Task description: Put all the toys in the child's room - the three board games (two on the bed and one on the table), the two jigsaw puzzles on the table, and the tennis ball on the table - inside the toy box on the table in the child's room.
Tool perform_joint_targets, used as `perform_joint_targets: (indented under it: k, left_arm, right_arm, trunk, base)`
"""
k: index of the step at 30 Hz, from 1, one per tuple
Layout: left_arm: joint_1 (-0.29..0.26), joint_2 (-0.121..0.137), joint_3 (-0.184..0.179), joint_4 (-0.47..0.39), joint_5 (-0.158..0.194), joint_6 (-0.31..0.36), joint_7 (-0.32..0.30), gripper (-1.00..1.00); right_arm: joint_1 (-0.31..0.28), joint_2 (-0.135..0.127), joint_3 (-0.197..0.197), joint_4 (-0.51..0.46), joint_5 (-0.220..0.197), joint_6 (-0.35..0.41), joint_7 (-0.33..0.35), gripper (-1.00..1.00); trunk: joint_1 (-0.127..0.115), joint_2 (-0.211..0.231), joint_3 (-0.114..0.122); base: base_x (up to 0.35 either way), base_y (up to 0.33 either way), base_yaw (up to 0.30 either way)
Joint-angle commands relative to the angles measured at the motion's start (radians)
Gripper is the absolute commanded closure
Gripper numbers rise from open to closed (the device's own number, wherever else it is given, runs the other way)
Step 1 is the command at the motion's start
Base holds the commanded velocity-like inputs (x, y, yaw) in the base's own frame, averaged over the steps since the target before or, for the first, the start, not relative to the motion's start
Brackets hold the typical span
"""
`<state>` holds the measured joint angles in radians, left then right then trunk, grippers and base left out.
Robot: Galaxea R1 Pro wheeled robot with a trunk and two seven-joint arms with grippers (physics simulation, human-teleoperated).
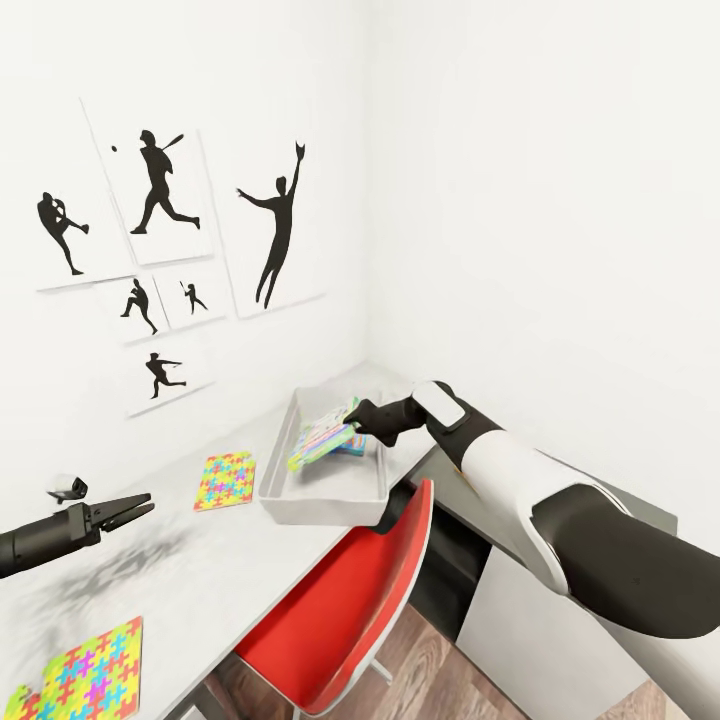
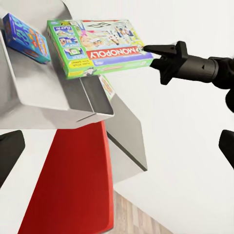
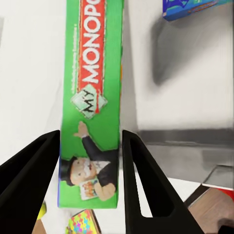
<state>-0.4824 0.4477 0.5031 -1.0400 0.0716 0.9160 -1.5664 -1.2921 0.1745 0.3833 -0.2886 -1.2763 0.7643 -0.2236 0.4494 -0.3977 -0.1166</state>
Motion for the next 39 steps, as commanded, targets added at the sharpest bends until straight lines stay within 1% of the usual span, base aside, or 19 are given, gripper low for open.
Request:
perform_joint_targets:
  k: [1,13,21,27,32,34,39]
  left_arm:
    - [-0.001,0.000,0.000,0.000,-0.001,0.011,-0.004,-1.00]
    - [0.001,-0.001,0.000,0.000,-0.001,0.010,-0.004,-1.00]
    - [0.003,-0.002,-0.001,0.002,-0.001,0.010,-0.004,-1.00]
    - [0.005,-0.003,-0.001,0.007,-0.008,0.010,-0.004,-1.00]
    - [0.009,-0.015,-0.001,0.008,-0.010,0.010,-0.004,-1.00]
    - [0.009,-0.019,-0.002,0.009,-0.010,0.011,-0.004,-1.00]
    - [0.010,-0.021,-0.006,0.007,-0.010,0.012,-0.004,-1.00]
  right_arm:
    - [-0.001,0.000,0.002,0.006,-0.011,0.000,-0.007,1.00]
    - [-0.001,0.000,0.002,0.018,-0.010,0.000,-0.003,1.00]
    - [0.010,0.000,0.002,0.017,-0.009,-0.003,0.001,1.00]
    - [0.011,0.000,0.003,0.013,-0.009,-0.001,0.005,1.00]
    - [0.015,0.000,0.002,0.011,-0.009,0.000,0.006,1.00]
    - [0.025,0.000,0.003,0.009,-0.008,0.001,0.006,1.00]
    - [0.038,0.000,0.003,0.008,-0.008,0.002,0.006,1.00]
  trunk:
    - [0.001,-0.002,-0.002]
    - [0.001,-0.002,-0.002]
    - [0.001,-0.002,-0.002]
    - [0.001,-0.002,-0.002]
    - [0.001,-0.002,-0.002]
    - [0.001,-0.002,-0.002]
    - [0.001,-0.002,-0.002]
  base:
    - [0.002,0.021,0.000]
    - [0.000,0.022,0.000]
    - [0.041,0.037,0.000]
    - [0.007,0.007,0.000]
    - [0.001,0.000,0.000]
    - [0.000,0.000,0.000]
    - [0.000,0.000,0.000]
